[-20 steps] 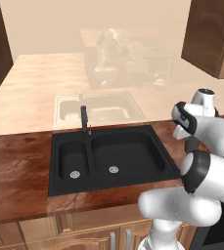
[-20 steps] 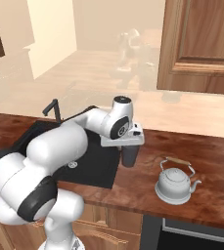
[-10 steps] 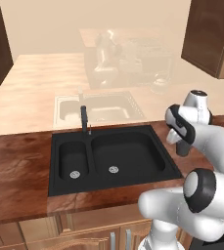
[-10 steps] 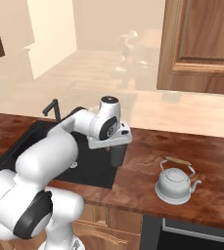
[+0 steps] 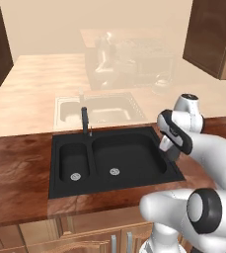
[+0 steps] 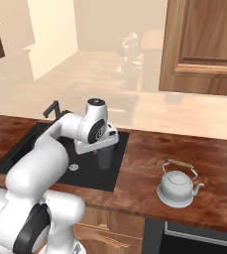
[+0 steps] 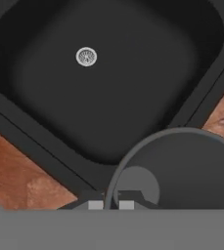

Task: Place the glass cup in the left basin and the kettle in the right basin of the sink.

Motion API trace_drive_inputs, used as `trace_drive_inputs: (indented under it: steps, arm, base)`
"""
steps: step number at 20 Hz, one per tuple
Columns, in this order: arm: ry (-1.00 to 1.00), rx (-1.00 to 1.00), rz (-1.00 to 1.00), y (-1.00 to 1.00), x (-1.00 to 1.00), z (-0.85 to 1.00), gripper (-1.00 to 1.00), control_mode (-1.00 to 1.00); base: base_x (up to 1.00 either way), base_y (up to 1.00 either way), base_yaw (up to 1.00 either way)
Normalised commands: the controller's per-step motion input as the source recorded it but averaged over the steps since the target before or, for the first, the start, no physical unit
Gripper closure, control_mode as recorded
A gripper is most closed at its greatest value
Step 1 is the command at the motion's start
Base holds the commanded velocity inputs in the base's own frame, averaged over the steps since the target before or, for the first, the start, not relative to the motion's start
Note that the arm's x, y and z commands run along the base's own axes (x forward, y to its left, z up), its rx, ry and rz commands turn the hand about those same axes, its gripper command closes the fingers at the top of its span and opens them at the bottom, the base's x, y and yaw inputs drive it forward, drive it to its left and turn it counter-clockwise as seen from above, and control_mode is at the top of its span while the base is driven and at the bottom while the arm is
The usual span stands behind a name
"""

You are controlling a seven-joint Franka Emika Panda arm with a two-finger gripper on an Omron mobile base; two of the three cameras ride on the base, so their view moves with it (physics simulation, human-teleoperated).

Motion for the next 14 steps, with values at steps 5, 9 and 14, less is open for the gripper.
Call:
trace_drive_inputs:
  steps: [5,9,14]
  arm:
    - [0.00,0.00,0.24,0.50,-0.07,0.00,1.00,-1.00]
    - [0.00,0.00,0.22,0.51,0.00,0.01,1.00,-1.00]
    - [0.00,0.00,0.21,0.52,0.00,0.02,1.00,-1.00]
  base:
    - [0.00,0.00,0.00]
    - [0.00,0.00,0.00]
    - [0.00,0.00,0.00]
